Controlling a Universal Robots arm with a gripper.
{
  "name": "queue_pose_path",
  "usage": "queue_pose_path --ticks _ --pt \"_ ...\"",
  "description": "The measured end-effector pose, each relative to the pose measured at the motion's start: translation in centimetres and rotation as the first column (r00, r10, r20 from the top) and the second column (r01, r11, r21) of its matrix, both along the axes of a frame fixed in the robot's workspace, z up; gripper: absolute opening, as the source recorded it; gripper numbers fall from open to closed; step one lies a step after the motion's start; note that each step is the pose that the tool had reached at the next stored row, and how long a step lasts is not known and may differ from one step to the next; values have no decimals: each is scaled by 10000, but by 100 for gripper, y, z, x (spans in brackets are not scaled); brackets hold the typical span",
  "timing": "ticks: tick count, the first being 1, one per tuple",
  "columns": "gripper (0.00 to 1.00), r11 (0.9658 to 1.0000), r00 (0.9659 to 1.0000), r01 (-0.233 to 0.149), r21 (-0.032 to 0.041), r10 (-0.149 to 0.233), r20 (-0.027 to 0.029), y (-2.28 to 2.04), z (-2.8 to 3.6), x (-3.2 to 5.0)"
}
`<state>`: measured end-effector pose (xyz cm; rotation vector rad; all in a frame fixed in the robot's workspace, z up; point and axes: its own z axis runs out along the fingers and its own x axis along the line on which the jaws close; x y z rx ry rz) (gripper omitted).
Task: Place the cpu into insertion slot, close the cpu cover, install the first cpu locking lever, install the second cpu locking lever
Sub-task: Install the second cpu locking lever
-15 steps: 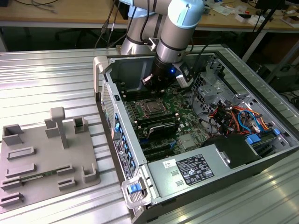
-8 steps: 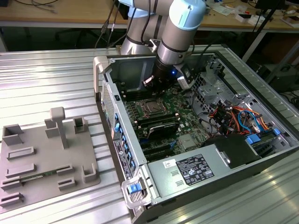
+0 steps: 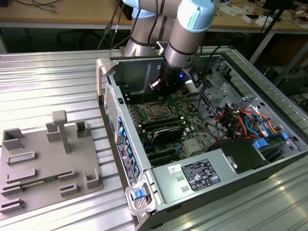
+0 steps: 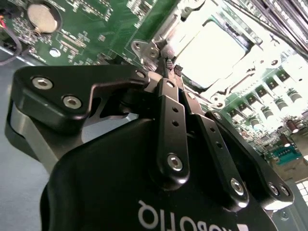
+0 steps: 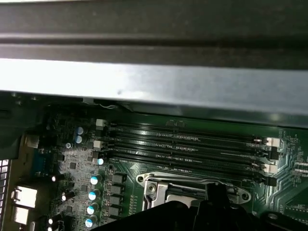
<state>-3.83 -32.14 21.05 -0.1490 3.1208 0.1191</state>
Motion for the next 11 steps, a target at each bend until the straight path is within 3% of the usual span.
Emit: queue_pose_path --ticks 2,3,8,11 --pt "11 10000 10000 0 -44 0 1 -2 0 16" --pt "11 9999 10000 0 -104 0 0 -6 0 20" --pt "11 9987 10000 -1 -519 1 -1 -14 8 26" --pt "11 9977 10000 0 -675 0 -1 -30 42 31"
